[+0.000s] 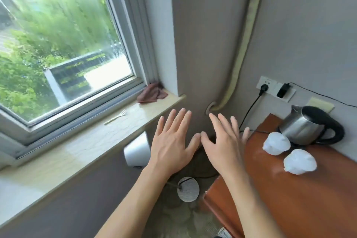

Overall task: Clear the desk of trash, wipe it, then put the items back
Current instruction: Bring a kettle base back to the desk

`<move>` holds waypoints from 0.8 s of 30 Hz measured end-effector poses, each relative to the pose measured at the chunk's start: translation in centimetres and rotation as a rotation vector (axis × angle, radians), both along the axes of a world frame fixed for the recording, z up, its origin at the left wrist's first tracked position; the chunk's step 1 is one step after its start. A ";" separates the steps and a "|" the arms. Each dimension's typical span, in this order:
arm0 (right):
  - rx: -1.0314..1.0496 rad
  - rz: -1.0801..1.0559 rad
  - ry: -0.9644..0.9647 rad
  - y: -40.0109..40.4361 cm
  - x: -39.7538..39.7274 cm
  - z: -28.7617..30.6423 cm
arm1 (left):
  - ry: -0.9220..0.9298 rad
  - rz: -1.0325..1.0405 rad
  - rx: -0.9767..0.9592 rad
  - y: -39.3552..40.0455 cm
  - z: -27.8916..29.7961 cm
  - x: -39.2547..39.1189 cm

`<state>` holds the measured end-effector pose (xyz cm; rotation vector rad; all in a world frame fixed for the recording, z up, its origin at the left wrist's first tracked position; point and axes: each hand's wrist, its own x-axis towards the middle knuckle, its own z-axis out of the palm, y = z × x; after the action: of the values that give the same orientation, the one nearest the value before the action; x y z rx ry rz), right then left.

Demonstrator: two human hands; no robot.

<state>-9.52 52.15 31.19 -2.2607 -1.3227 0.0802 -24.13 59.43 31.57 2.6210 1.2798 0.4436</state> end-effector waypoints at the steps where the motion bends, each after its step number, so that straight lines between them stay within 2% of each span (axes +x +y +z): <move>1: 0.020 0.029 0.027 0.3 -2.4 0.2 | -0.006 0.043 0.000 -0.3 0.2 -2.5; 7: 0.037 0.270 0.061 1.8 -15.9 0.9 | -0.024 0.269 -0.031 -2.5 1.1 -15.9; 14: 0.039 0.570 0.070 3.7 -27.4 1.9 | -0.010 0.636 -0.037 -5.1 1.0 -28.4; 19: 0.040 0.774 0.095 3.9 -33.4 1.5 | -0.046 0.884 -0.032 -7.1 0.8 -33.9; 24: -0.045 0.960 0.133 3.9 -36.3 1.0 | -0.071 1.049 -0.011 -8.8 0.4 -36.1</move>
<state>-45.84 56.01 32.22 -1.4220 -2.2010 0.5746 -60.20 50.61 31.94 1.6778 2.5130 0.6333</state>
